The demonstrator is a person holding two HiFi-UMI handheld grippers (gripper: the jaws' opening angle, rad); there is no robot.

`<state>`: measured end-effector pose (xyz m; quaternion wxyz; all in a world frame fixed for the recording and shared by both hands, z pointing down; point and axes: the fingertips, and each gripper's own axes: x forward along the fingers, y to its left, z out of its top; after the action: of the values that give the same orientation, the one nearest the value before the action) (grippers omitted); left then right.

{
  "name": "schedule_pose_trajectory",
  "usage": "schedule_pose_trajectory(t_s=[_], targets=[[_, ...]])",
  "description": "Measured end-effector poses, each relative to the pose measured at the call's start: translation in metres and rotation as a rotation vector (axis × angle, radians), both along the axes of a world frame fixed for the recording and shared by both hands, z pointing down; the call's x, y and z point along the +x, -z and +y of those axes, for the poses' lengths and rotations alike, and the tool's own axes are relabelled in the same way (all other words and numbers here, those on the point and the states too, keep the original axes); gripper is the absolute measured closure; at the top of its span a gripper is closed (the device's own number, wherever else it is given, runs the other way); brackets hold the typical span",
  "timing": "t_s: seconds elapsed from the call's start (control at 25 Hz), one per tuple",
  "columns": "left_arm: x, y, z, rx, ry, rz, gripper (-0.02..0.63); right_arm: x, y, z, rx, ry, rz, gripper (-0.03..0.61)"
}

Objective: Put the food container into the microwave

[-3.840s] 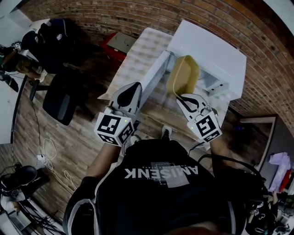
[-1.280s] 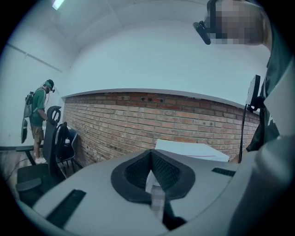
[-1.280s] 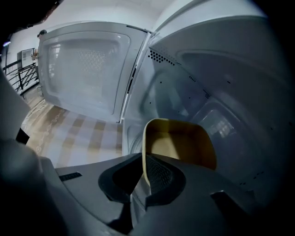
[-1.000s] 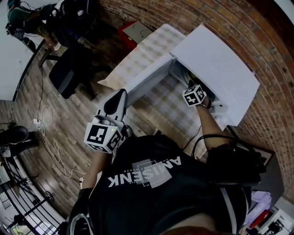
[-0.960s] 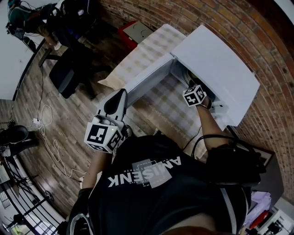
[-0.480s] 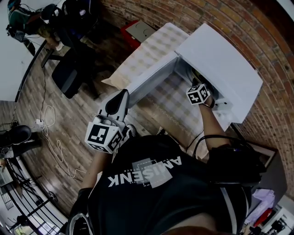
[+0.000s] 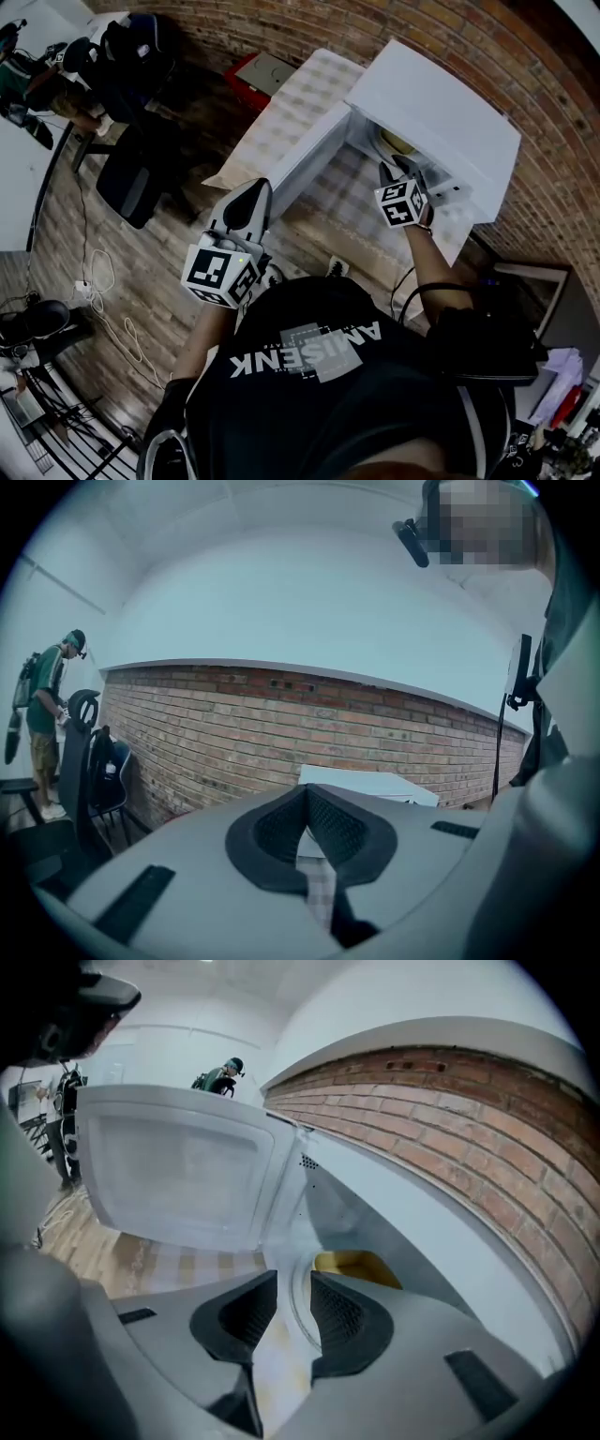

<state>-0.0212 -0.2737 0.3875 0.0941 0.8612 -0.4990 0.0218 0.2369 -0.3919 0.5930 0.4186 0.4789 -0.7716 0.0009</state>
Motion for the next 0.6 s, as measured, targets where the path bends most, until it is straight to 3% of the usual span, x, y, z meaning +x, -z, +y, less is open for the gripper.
schedule_pose_trajectory(t_s=[0.2, 0.6], targets=[[-0.001, 0.002, -0.003, 0.015, -0.07, 0.014, 0.602, -0.017, 0.032, 0.024, 0.013, -0.023, -0.081, 0.442], [0.014, 0.012, -0.005, 0.053, -0.206, 0.056, 0.603, -0.026, 0.101, 0.073, 0.133, -0.114, -0.238, 0.508]])
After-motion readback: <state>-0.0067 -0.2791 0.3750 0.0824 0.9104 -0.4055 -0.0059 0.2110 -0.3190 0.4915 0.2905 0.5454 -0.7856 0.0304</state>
